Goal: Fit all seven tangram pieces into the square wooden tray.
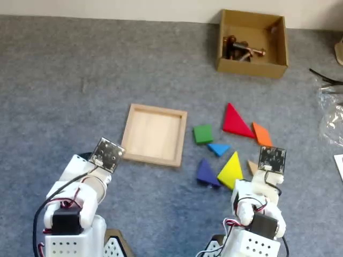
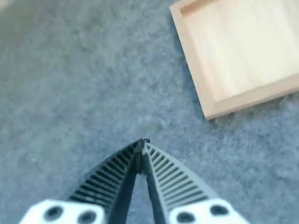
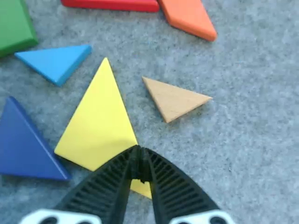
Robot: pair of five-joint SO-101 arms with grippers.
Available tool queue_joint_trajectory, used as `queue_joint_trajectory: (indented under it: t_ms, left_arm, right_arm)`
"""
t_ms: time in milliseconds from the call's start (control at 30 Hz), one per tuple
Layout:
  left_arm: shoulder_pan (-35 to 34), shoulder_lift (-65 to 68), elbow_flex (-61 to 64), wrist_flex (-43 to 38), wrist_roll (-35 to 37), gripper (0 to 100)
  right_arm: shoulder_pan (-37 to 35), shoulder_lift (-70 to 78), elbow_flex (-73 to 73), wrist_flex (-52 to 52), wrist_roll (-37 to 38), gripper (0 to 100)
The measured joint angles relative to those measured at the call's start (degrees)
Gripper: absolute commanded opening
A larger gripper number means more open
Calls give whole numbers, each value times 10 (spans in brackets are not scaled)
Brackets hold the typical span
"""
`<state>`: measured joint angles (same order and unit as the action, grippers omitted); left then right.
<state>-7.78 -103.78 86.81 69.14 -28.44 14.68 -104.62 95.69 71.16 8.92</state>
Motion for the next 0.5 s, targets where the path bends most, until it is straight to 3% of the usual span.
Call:
queue_joint_trajectory:
  t_ms: [333, 500]
  left_arm:
    - [0, 7, -103, 30, -8, 11]
    - [0, 122, -187, 35, -8, 11]
  right_arm:
    - [0, 0, 0, 0, 0, 5]
    - [0, 0, 0, 0, 0, 5]
